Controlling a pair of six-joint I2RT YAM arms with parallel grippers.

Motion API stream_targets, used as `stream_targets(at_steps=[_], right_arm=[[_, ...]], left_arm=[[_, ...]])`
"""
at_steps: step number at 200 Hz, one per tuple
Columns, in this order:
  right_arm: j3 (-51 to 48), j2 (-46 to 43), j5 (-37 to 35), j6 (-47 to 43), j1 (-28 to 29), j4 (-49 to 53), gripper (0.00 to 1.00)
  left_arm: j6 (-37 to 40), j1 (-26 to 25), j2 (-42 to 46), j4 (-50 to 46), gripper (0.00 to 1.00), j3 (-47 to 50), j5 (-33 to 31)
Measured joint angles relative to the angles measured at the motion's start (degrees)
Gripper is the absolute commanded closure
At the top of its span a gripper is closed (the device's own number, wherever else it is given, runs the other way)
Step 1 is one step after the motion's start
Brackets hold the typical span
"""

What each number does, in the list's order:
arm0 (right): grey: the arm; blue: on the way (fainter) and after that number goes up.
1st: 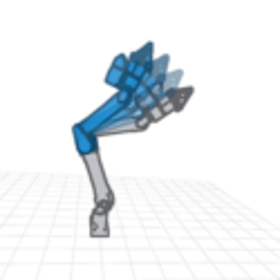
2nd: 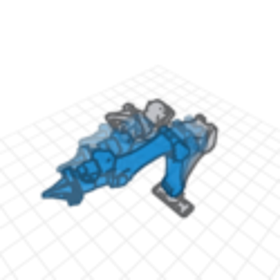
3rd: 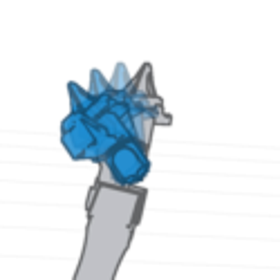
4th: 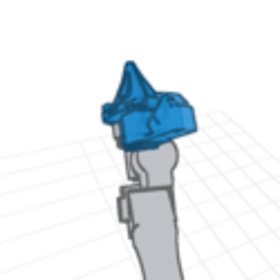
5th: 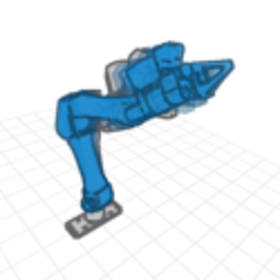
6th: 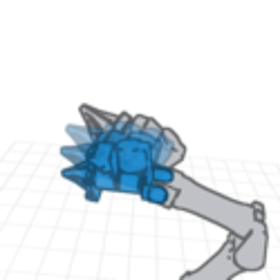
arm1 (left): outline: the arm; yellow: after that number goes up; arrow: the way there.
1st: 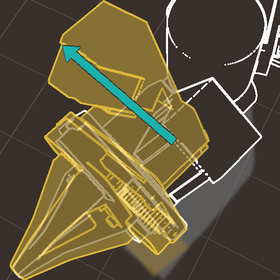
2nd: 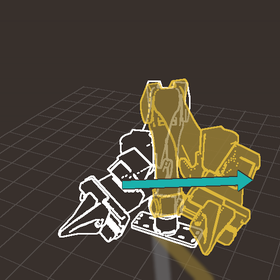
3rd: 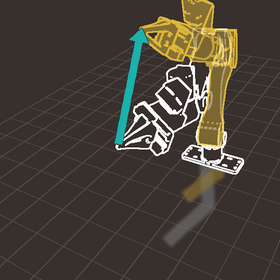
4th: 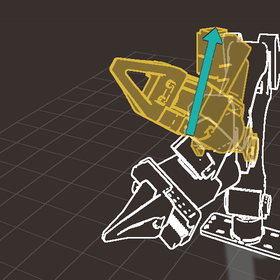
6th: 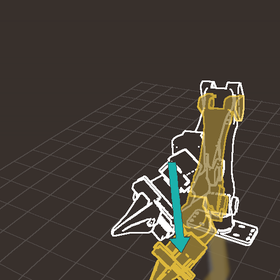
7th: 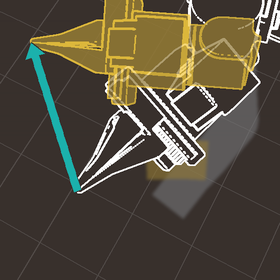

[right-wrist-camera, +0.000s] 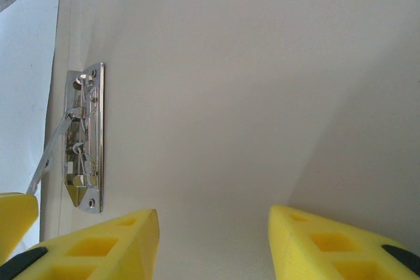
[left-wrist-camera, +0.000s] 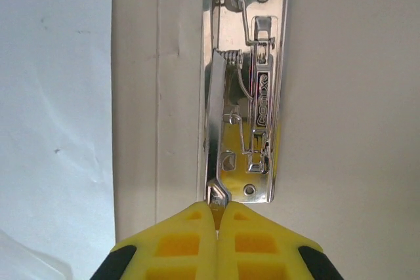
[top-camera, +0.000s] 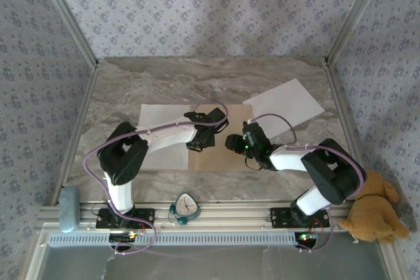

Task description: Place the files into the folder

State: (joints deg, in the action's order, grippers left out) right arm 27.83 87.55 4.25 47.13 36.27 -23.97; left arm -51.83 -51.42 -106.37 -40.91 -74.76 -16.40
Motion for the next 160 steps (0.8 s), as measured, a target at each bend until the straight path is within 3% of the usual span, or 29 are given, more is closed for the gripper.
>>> stream_targets(at_steps=[46, 71, 104, 160], right_arm=[[0.59, 0.33, 0.02, 0.00, 0.04, 0.61, 0.51], [0.61, 0.33, 0.02, 0.00, 0.04, 0.63, 0.51], [0.72, 0.37, 0.02, -0.02, 0.04, 0.83, 0.51], [1.09, 0.55, 0.02, -0.22, 0.15, 1.25, 0.51]], left_arm=[[2.86, 1.68, 0.00, -4.33, 0.69, -4.61, -0.79], [4.70, 2.82, 1.64, -6.03, 0.61, -6.36, -1.75], [5.40, 3.61, 6.97, -7.15, 0.62, -6.34, -2.97], [5.99, 3.80, 11.04, -3.45, 0.86, 0.76, -2.14]])
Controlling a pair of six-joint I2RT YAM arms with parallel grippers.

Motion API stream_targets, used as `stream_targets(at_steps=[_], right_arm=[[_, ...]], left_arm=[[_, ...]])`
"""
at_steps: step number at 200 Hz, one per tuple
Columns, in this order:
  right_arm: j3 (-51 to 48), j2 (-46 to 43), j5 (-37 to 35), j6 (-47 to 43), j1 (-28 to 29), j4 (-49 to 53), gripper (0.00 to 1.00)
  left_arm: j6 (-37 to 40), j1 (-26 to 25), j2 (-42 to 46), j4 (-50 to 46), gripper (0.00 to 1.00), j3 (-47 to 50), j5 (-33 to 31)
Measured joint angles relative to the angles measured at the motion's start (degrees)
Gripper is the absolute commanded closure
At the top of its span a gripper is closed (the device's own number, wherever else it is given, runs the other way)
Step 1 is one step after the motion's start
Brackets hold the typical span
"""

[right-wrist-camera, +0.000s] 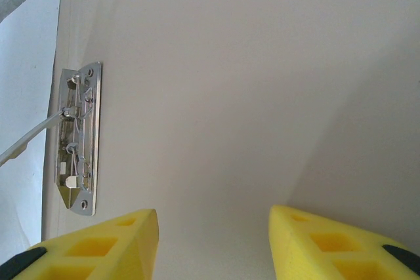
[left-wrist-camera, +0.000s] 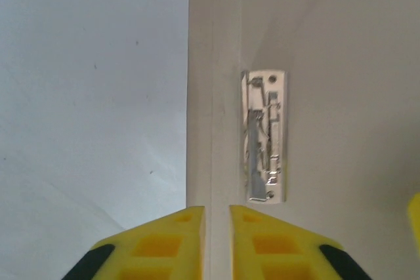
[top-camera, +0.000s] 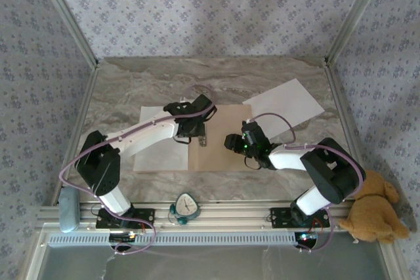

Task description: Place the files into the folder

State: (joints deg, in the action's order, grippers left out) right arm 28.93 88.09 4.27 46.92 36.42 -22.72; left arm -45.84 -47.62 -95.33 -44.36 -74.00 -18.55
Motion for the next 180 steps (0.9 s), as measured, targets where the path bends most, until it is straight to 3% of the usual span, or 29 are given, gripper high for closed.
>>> stream_targets(at_steps=[37, 82, 180], right_arm=[[0.26, 0.22, 0.00, -0.22, 0.17, 0.07, 0.51], [0.33, 0.33, 0.02, -0.24, 0.22, 0.00, 0.51], [0.59, 0.57, 0.02, -0.42, 0.24, 0.17, 0.51]], left_arm=[[-1.07, -0.07, -0.11, 2.93, 0.90, 7.69, 2.80], [-1.31, -0.07, -3.98, 7.13, 0.91, 8.66, 4.00], [3.10, 4.85, -12.63, 6.05, 0.91, -6.71, 2.25]])
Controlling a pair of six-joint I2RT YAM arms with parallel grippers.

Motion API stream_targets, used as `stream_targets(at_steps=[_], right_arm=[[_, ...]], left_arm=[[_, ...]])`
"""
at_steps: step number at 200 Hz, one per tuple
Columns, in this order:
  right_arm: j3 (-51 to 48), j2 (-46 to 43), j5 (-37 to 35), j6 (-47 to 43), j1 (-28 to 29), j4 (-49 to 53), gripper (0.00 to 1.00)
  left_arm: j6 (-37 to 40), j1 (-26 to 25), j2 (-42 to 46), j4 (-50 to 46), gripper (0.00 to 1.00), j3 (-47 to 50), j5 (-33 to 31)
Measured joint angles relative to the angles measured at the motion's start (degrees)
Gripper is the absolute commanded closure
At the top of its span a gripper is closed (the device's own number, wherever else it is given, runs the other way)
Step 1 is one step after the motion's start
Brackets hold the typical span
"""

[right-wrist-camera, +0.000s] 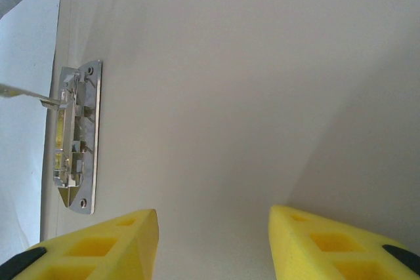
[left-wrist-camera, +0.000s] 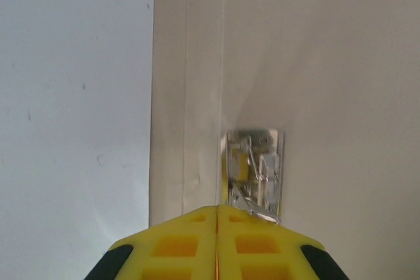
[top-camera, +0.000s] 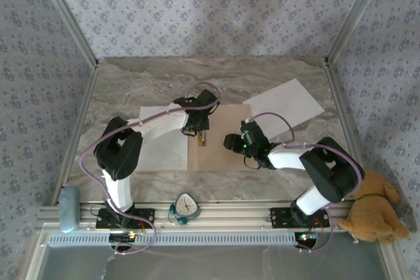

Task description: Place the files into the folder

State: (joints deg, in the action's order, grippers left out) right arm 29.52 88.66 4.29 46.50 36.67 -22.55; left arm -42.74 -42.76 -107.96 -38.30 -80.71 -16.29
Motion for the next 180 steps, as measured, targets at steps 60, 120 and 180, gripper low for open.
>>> stream_targets(at_steps=[60, 120, 180], right_arm=[[0.79, 0.72, 0.04, -0.48, 0.04, 0.07, 0.51], [3.98, 3.43, 0.83, -1.27, 0.15, 0.96, 0.51], [11.98, 9.62, 2.43, -1.95, 1.66, 3.52, 0.52]], left_arm=[[3.17, 3.10, -6.62, -0.72, 0.89, -3.85, 0.98], [3.93, 5.11, -3.76, -2.73, 0.67, -3.89, 2.45], [3.67, 7.63, 14.19, -5.73, 0.61, 0.66, 2.58]])
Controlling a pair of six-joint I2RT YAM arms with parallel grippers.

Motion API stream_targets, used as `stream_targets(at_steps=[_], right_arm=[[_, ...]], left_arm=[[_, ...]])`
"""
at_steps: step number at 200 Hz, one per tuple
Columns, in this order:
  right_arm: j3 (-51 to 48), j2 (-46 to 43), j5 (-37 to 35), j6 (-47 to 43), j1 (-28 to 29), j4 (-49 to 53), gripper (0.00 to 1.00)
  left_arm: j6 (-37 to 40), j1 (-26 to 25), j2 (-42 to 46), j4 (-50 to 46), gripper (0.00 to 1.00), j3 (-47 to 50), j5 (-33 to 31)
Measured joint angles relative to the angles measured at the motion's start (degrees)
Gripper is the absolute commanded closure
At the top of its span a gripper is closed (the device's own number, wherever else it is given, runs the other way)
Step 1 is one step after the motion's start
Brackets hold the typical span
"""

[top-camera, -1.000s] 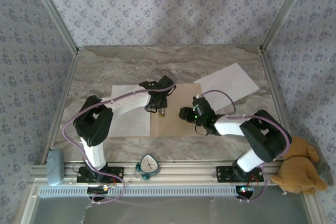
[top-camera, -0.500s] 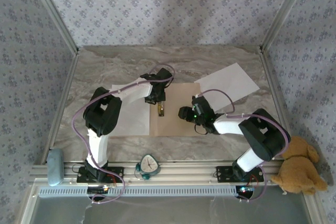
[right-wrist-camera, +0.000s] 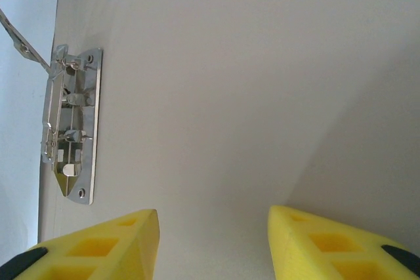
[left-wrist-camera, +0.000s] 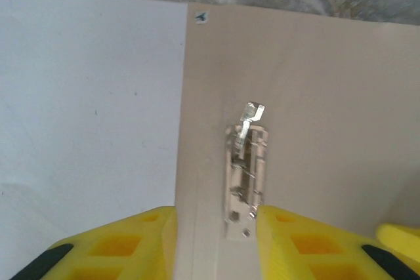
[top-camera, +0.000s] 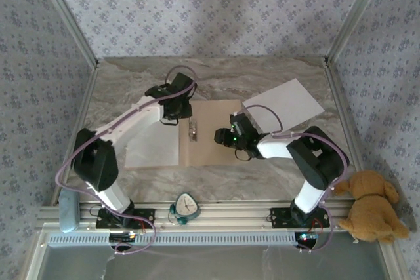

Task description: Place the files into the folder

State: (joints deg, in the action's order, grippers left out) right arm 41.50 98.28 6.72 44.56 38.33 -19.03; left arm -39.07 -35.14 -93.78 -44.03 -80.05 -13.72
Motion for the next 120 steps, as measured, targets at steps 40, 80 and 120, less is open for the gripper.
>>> stream_targets(at_steps=[40, 80, 120], right_arm=[[6.97, 4.96, 1.77, 0.11, 2.03, 2.40, 0.53], [10.80, 3.54, 3.82, 1.16, 1.57, 12.72, 0.51], [13.99, -5.70, 4.85, -0.50, -4.11, 25.20, 0.46]], left_arm=[[-1.11, 0.00, 6.82, -1.01, 0.59, 4.52, 0.33], [-2.73, 0.00, 9.44, -1.51, 0.54, 8.72, 2.19], [-4.31, -0.87, 13.68, -1.86, 0.46, 9.73, 4.11]])
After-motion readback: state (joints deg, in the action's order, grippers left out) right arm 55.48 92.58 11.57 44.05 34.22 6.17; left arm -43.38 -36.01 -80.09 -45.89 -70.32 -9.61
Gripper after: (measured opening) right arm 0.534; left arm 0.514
